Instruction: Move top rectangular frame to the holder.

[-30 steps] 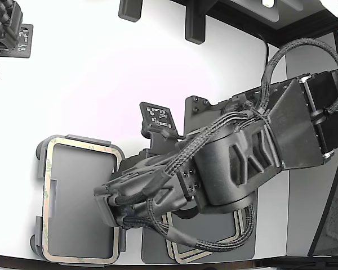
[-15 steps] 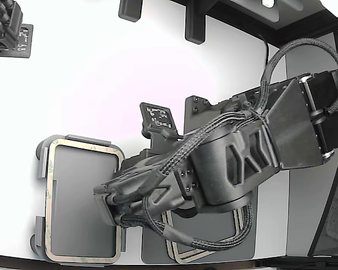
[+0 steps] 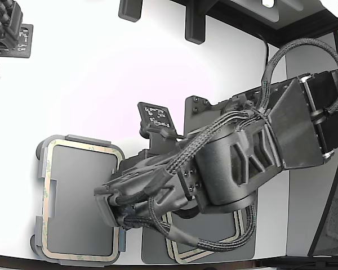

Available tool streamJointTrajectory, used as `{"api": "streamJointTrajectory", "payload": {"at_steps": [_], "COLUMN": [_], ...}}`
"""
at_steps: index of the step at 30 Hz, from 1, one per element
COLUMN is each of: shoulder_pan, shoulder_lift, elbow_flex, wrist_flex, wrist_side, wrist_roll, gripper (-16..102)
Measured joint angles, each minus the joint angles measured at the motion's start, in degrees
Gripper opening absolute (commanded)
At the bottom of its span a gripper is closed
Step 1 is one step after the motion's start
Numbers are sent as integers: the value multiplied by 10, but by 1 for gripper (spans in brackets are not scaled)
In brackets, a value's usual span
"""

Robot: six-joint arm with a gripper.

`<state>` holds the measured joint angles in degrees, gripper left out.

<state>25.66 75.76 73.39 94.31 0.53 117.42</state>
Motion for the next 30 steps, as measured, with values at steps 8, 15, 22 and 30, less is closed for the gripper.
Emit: {"api": "streamJointTrajectory", "payload": {"at_steps": [8,15,22,30], "shoulder_pan": [21,5,-99,-242], "shoulder_lift": [45,166,345,609], "elbow_flex": [-74,-28,133,410], "wrist_flex": [-1,-34,-150,-309], "wrist_side": [98,217,179,76], "wrist_roll": [-122,-412,-766,-1077], "gripper": [100,100,100,100]}}
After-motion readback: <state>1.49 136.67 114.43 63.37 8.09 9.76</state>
